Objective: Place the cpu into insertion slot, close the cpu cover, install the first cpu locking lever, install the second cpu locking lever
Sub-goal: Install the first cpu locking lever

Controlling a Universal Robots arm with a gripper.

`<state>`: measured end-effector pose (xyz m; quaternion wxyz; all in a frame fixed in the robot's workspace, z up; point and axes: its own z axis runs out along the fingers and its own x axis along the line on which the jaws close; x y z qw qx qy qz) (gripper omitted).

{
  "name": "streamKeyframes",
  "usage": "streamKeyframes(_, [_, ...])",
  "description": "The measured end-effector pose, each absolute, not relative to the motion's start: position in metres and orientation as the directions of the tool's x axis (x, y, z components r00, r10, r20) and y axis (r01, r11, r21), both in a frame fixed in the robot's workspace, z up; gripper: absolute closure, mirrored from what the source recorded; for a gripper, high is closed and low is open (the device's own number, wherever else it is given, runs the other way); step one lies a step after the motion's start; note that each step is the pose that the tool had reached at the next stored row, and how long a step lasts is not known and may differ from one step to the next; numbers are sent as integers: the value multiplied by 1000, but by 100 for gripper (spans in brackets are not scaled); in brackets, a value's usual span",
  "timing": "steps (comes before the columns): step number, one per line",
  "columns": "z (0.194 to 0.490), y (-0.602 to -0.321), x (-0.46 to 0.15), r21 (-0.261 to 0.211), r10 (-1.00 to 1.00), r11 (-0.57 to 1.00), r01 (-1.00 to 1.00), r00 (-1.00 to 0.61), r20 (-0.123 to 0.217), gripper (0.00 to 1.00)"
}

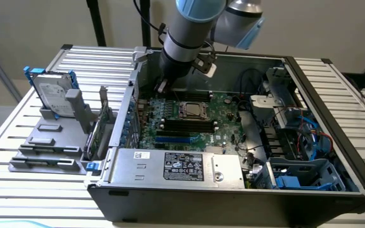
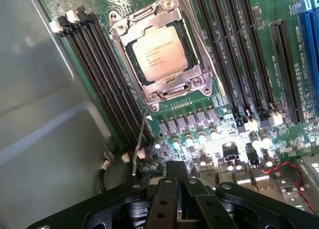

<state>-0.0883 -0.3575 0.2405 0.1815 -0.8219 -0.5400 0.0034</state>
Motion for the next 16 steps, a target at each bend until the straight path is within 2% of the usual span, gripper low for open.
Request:
streamKeyframes(5, [240, -358, -90, -303, 868, -391, 869, 458, 193, 89])
streamKeyframes(16, [240, -358, -92, -320, 810, -465, 826, 542, 223, 89])
